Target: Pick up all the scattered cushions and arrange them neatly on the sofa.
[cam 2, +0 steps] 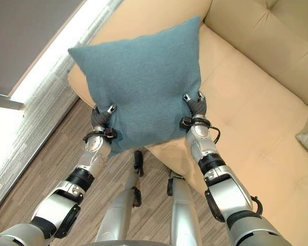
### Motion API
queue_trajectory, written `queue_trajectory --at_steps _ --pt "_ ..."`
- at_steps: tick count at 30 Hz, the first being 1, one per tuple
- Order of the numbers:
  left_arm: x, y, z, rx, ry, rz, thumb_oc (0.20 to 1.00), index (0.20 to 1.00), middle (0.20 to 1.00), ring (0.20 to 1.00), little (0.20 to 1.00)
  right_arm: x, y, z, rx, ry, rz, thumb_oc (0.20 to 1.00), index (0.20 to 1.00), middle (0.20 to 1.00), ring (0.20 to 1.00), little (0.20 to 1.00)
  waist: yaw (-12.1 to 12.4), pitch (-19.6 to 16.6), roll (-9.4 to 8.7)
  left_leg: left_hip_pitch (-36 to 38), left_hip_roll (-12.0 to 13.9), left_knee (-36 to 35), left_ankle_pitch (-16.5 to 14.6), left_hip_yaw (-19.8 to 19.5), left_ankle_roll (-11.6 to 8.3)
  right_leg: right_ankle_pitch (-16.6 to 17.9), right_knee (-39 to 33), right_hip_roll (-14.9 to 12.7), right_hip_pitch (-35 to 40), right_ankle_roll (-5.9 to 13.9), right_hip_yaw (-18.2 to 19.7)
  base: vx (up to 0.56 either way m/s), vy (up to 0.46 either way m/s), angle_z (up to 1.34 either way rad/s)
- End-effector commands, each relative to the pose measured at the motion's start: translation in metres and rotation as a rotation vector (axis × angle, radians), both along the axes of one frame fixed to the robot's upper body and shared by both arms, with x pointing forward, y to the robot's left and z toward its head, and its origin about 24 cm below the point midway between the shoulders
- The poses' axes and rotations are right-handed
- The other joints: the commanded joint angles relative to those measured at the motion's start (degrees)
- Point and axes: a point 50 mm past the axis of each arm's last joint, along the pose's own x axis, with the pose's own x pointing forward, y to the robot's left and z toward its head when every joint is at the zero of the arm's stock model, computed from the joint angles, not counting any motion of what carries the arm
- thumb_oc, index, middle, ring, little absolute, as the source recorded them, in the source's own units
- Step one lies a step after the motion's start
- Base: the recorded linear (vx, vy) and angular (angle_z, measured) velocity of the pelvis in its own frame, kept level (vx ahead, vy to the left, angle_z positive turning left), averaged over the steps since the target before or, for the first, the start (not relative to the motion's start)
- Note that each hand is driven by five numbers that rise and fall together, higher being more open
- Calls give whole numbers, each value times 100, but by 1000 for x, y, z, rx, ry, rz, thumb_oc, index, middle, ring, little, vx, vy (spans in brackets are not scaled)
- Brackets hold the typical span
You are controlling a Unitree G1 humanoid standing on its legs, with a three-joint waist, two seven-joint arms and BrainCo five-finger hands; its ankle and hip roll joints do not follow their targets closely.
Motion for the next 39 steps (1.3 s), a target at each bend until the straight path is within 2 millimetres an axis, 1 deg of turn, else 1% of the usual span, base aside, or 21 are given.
queue_trajectory --at_steps 1,3,4,8,12,13,15,16,18,20,21,25,26,27,28,29,30,31,34,36,39 --pt "5 -27 20 14 -90 -106 200 200 200 200 200 -7 72 40 40 -241 243 200 200 200 200 200 -65 -51 -493 937 -9 -53 -479 -102 -464 988 -2253 -153 1438 788 -380 52 1 20" --pt "-1 -21 17 -13 -94 -84 200 200 200 200 200 -14 64 29 54 -226 218 200 200 200 200 200 -83 -84 -549 1214 -12 -82 -538 -104 -463 958 -2310 -135 1751 788 -420 90 2 26" --pt "-13 -13 9 -36 -92 -75 200 200 200 200 200 -28 53 7 100 -190 193 200 200 200 200 200 -123 -185 -625 1631 42 -110 -648 -67 -440 905 -2382 -137 2220 790 -449 128 3 17" --pt "-34 -3 -3 -37 -90 -82 200 200 200 200 200 -52 38 -20 103 -143 180 200 200 200 200 200 -185 -366 -697 2146 76 -115 -791 7 -357 818 -2447 -142 2781 790 -488 113 8 8" --pt "-75 18 -31 -68 -14 -98 200 200 200 200 200 -90 3 -49 34 -77 140 200 200 200 200 200 -232 -656 -771 2904 109 189 -1224 99 -170 571 -2452 -76 3551 759 -288 133 30 -16" --pt "-83 22 -33 -63 -15 -105 200 200 200 200 200 -97 -1 -50 10 -79 139 200 200 200 200 200 -196 -659 -822 2987 71 437 -1387 -143 -155 539 -2440 -16 3678 734 -144 68 45 -40" --pt "-88 23 -31 -59 -27 -114 200 200 200 200 200 -103 -6 -50 -16 -85 127 200 200 200 200 200 -145 -617 -859 2941 -37 604 -1423 -606 -159 544 -2440 -23 3775 738 -35 -16 66 -55" --pt "-89 21 -29 -46 -40 -127 200 200 200 200 200 -106 -11 -50 -42 -84 115 200 200 200 200 200 -144 -630 -864 2861 -179 603 -1433 -995 -142 561 -2451 -23 3826 743 59 -22 109 -58" --pt "-89 18 -24 -33 -68 -153 200 200 200 200 200 -110 -16 -47 -86 -98 115 200 200 200 200 200 -211 -717 -832 3009 -293 464 -1491 -1276 -76 580 -2421 -25 3861 779 211 8 186 -23" --pt "-89 19 -19 9 -87 -175 200 200 200 200 200 -113 -21 -44 -114 -107 112 200 200 200 200 200 -298 -802 -811 3210 -270 434 -1524 -1018 1 635 -2379 -77 3871 857 369 -2 342 -78" --pt "-89 21 -15 44 -103 -181 200 200 200 200 200 -112 -18 -42 -123 -116 124 200 200 200 200 200 -332 -798 -786 3361 -292 394 -1544 -627 78 717 -2294 -106 3788 979 583 -49 333 -153" --pt "-94 26 -16 72 -93 -181 200 200 200 200 200 -114 -12 -42 -132 -115 137 200 200 200 200 200 -282 -759 -753 3512 -330 332 -1604 -170 200 753 -2061 -160 3585 1125 742 -72 207 -148" --pt "-96 29 -18 87 -83 -173 200 200 200 200 200 -114 -7 -43 -145 -111 153 200 200 200 200 200 -221 -706 -743 3553 -329 358 -1629 -20 260 776 -1915 -184 3465 1153 681 -63 82 -129" --pt "-97 33 -17 90 -85 -159 200 200 200 200 200 -113 -4 -42 -153 -119 163 200 200 200 200 200 -82 -617 -716 3600 -290 417 -1703 94 282 750 -1784 -234 3379 1145 355 -106 35 -155" --pt "-100 36 -19 92 -78 -151 200 200 200 200 200 -113 1 -42 -168 -121 184 200 200 200 200 200 68 -564 -670 3609 -218 448 -1727 253 273 645 -1698 -437 3387 1024 -527 -88 -5 -167" --pt "-100 37 -19 92 -79 -150 200 200 200 200 200 -113 2 -42 -168 -121 185 200 200 200 200 200 60 -576 -681 3585 -228 448 -1709 249 275 658 -1705 -448 3369 1023 -530 -65 -95 -170" --pt "-106 41 -23 94 -63 -144 200 200 200 200 200 -116 4 -42 -190 -122 207 200 200 200 200 200 159 -556 -667 3675 -143 483 -1759 475 258 602 -1662 -621 3404 934 -1249 67 -179 -158" --pt "-108 38 -26 91 -49 -159 200 200 200 200 200 -119 -1 -43 -207 -116 193 200 200 200 200 200 124 -588 -711 3731 -120 548 -1842 490 227 600 -1871 -503 3571 918 -1111 139 -294 -113" --pt "-104 30 -25 80 -52 -184 200 200 200 200 200 -123 -11 -41 -215 -119 139 200 200 200 200 200 80 -629 -741 3668 -16 830 -1944 382 122 594 -2055 -400 3752 836 -1070 125 -214 2" --pt "-96 19 -16 62 -89 -214 200 200 200 200 200 -123 -19 -38 -246 -119 111 200 200 200 200 200 8 -599 -766 3285 61 1515 -1911 114 -65 573 -2384 -337 4057 737 -1118 108 -158 25" --pt "-96 16 -14 60 -98 -226 200 200 200 200 200 -122 -19 -38 -251 -124 116 200 200 200 200 200 33 -578 -780 2944 -40 1412 -1844 -136 -95 528 -2491 -306 4133 742 -1077 72 -24 24"
